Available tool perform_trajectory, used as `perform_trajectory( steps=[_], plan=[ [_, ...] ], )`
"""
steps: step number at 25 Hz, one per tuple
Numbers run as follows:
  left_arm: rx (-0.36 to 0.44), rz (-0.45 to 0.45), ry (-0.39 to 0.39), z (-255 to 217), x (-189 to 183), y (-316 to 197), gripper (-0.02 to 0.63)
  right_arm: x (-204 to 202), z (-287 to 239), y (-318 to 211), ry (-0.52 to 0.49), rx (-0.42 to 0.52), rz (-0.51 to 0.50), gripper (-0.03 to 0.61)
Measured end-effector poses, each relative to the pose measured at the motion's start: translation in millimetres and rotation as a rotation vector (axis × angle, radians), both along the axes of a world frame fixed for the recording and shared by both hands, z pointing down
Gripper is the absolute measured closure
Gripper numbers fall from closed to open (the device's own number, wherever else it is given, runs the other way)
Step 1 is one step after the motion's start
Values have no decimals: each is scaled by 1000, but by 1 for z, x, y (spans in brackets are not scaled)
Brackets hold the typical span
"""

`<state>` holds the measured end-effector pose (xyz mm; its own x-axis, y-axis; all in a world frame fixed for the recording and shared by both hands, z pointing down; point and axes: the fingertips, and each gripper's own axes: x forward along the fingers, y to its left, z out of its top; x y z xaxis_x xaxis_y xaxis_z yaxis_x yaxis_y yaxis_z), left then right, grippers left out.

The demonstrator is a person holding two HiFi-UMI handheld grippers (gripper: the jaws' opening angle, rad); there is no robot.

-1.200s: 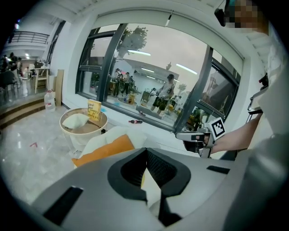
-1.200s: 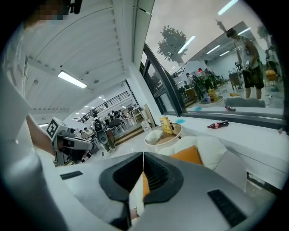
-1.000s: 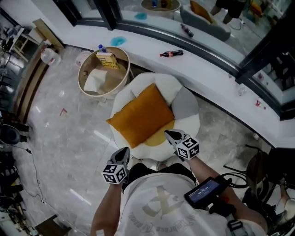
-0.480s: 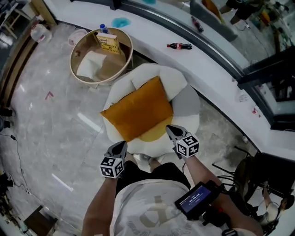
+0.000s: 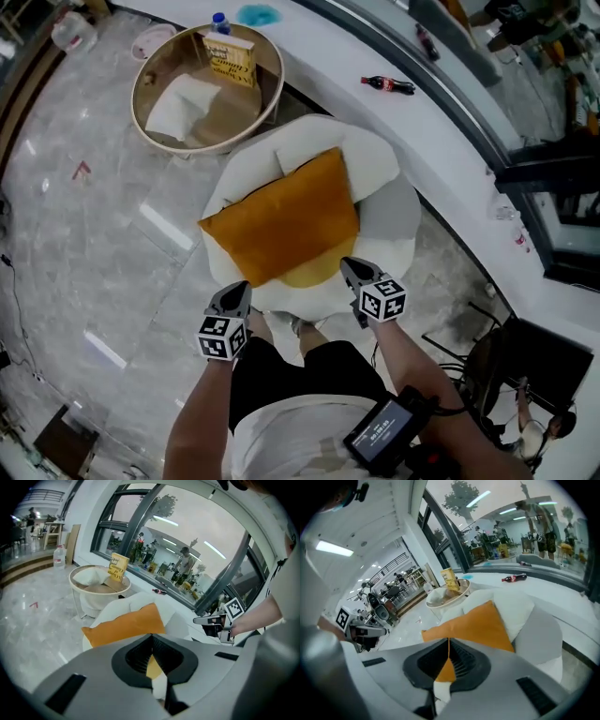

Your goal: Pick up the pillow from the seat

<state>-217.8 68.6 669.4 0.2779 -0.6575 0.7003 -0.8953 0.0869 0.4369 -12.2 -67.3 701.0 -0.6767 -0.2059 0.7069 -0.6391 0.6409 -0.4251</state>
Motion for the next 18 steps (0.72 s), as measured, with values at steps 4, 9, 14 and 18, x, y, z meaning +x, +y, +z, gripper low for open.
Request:
perform_trajectory(
  steps=[4,9,14,18],
  plan=[
    [-30,-42,19,35,-17,4,604,-7,35,-12,7,-44,86,563],
    [-68,-76,44,82,-31,10,603,-11,69,-31,9,-94,172,561],
    [-93,-134,56,125,-53,12,603,-8,101,-57,18,-109,235,561],
    [-84,-161,61,149,-69,2,603,-10,126,-78,51,-97,239,530]
  ],
)
